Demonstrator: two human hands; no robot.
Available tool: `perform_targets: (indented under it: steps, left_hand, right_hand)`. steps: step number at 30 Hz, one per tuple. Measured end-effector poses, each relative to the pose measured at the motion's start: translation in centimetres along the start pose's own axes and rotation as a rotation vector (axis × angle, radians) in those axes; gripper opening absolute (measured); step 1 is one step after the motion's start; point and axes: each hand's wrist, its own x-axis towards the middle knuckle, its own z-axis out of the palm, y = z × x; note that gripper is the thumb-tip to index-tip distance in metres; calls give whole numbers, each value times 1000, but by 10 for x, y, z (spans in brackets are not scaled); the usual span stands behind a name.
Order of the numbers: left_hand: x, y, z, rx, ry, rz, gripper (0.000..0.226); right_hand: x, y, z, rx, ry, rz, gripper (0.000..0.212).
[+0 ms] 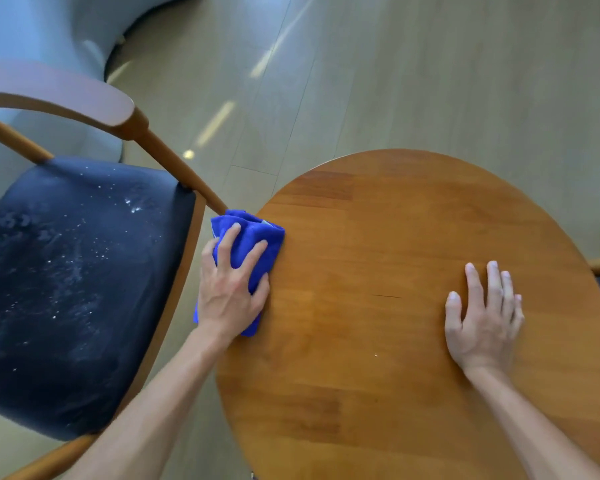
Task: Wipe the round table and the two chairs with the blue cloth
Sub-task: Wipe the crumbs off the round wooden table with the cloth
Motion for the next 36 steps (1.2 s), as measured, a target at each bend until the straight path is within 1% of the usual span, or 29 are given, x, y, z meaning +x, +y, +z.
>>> perform_targets:
  steps: [1,3,6,9,12,15,17,19,22,24,26,28,29,31,34,36]
  left_hand:
    - [1,3,1,3,6,-21,42]
    - [-11,19,4,6,6,18,41]
    - [-60,66,9,-31,-47,176,43]
    - [-121,132,17,-116,-115,326,43]
    - [-156,186,27,-193,-188,458,29]
    - [-149,190,32,-232,-179,570,27]
    - [-131,170,31,-234,-191,633,36]
    - [-95,140,28,-189,-159,579,44]
    - [-27,89,22,-34,-67,349,43]
    - [-1,65,16,37,-53,219,40]
    - [-2,66,14,68,-46,143,40]
    - [-23,85,16,90,-51,98,42]
    - [-39,98,18,83,-53,111,42]
    - [-77,125,20,42,-72,211,44]
    - [-128,164,19,-35,-160,352,46]
    - [-145,179,14,-61,-202,395,49]
  right_hand:
    - [0,0,1,-3,2,1,59]
    - [0,1,1,-14,6,-2,58]
    - [0,2,2,-30,15,-13,57]
    - [0,3,1,-30,10,-15,57]
    - [1,5,0,-15,8,-19,56]
    - [1,6,-1,11,3,-23,56]
    - [1,6,-3,26,-4,-25,57]
    - [1,6,-4,31,-18,-23,58]
    - [0,6,-4,31,-47,-15,59]
    - [0,6,-4,19,-63,-21,59]
    - [0,6,-5,10,-83,-22,60]
    - [0,6,-7,15,-104,-17,60]
    - [-1,7,-7,20,-117,-17,59]
    - [0,7,-10,54,-148,-15,59]
    - [6,8,-20,161,-223,11,51]
    - [4,6,-31,252,-259,10,46]
